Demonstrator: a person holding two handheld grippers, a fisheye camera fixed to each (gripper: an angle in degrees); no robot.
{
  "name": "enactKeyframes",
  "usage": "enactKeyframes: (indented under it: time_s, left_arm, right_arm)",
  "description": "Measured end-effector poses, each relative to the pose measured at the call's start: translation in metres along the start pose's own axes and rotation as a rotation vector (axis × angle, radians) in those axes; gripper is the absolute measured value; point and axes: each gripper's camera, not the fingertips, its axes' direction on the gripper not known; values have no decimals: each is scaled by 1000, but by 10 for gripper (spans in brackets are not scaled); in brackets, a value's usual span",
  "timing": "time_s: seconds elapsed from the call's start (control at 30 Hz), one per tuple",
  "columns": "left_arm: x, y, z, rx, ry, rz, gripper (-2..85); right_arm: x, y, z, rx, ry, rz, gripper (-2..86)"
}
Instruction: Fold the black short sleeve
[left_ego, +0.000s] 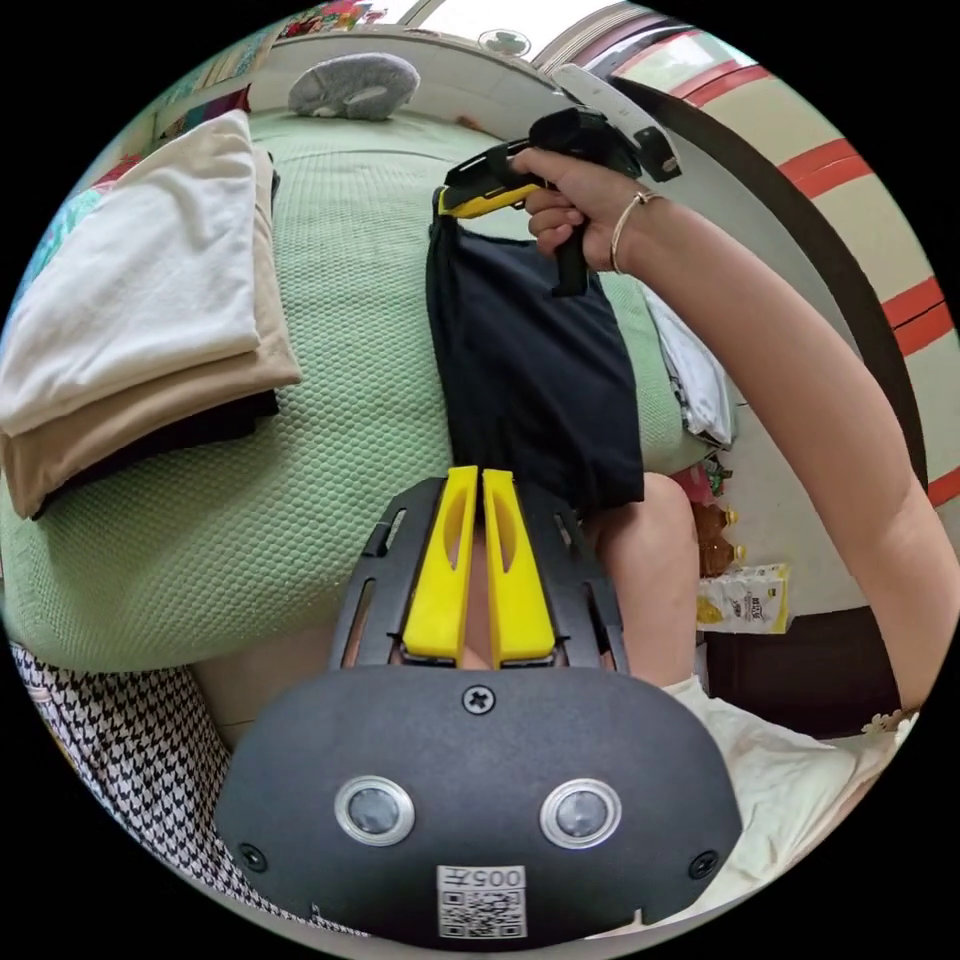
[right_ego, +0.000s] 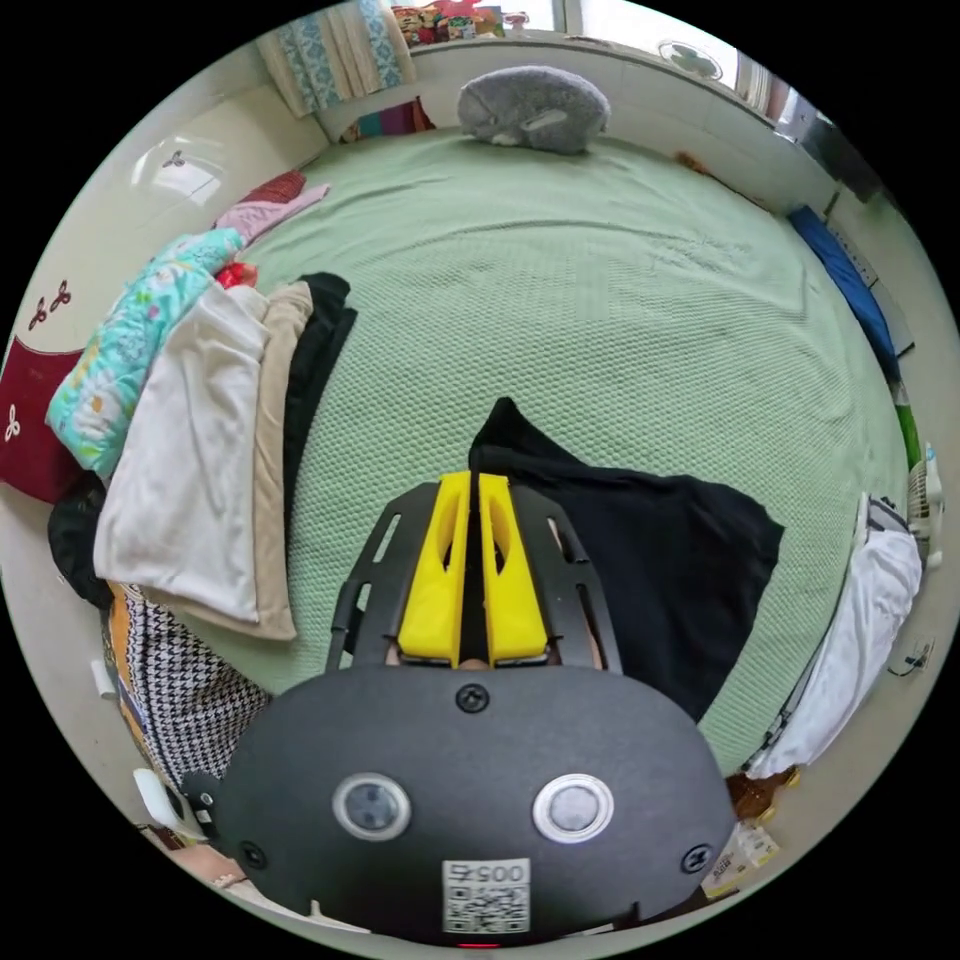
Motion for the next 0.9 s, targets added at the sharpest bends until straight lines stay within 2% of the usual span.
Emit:
enactKeyframes:
  time_s: [0.33,0.67,0.9]
  left_arm:
    - [150,-2,-26,117,78,158,7]
    - [327,-17,-4,89,162,394,9]
    - [413,-36,19,79,255,460,9]
  right_arm:
    - [105,74,-134,137,26,142,-15]
    - [224,165,-239,237,72,307,-15]
    - [300,202,-279,244,124,403,-14]
